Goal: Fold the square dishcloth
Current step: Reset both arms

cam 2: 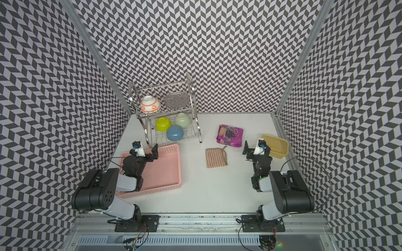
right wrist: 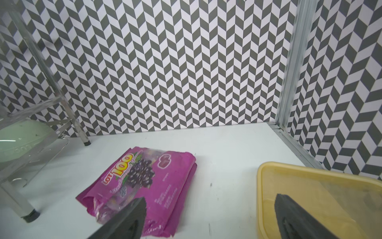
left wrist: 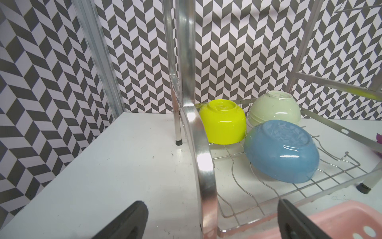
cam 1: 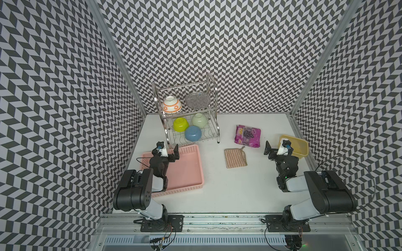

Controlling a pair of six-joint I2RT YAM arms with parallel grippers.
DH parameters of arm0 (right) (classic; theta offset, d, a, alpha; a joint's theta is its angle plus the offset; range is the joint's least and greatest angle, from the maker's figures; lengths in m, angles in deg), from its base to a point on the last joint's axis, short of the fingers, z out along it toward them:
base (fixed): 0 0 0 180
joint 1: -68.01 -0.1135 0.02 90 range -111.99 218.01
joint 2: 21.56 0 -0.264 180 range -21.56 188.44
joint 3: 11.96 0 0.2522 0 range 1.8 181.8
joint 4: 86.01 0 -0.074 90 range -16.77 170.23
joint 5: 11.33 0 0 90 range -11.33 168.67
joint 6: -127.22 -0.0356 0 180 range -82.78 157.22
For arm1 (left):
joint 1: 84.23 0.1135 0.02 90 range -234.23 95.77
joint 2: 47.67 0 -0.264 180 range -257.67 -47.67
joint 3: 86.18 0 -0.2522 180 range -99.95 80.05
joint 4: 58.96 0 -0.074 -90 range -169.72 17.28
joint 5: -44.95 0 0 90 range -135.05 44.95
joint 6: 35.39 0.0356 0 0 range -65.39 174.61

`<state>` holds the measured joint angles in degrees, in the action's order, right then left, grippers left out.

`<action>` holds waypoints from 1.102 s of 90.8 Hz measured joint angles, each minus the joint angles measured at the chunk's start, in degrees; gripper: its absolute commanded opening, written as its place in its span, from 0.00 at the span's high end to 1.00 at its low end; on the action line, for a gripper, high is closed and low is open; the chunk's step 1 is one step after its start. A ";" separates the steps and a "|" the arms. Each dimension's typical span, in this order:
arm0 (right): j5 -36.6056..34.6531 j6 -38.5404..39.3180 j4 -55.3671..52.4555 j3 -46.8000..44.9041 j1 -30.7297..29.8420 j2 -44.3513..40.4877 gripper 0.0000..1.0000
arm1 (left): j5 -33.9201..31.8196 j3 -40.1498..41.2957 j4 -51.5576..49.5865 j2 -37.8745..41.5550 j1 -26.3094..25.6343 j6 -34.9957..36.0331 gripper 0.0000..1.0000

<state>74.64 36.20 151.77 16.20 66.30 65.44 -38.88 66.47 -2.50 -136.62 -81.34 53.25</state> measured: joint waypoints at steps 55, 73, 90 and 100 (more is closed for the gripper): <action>0.00 0.22 -3.85 0.74 0.00 0.02 0.00 | -1.60 -0.66 -0.04 0.00 -1.01 0.48 0.00; 0.00 0.48 -3.85 0.74 0.00 0.04 0.00 | -1.77 -0.66 -0.04 0.00 -1.01 0.48 0.00; 0.00 0.57 -3.85 0.74 0.00 0.04 0.00 | -1.95 -0.66 -0.04 0.00 -1.01 0.48 0.00; 0.00 0.57 -3.85 0.74 0.00 0.04 0.00 | -1.99 -0.66 -0.04 0.00 -1.01 0.48 0.00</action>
<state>74.64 36.77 147.93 16.94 66.30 65.49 -40.87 65.81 -2.55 -136.62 -82.34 53.73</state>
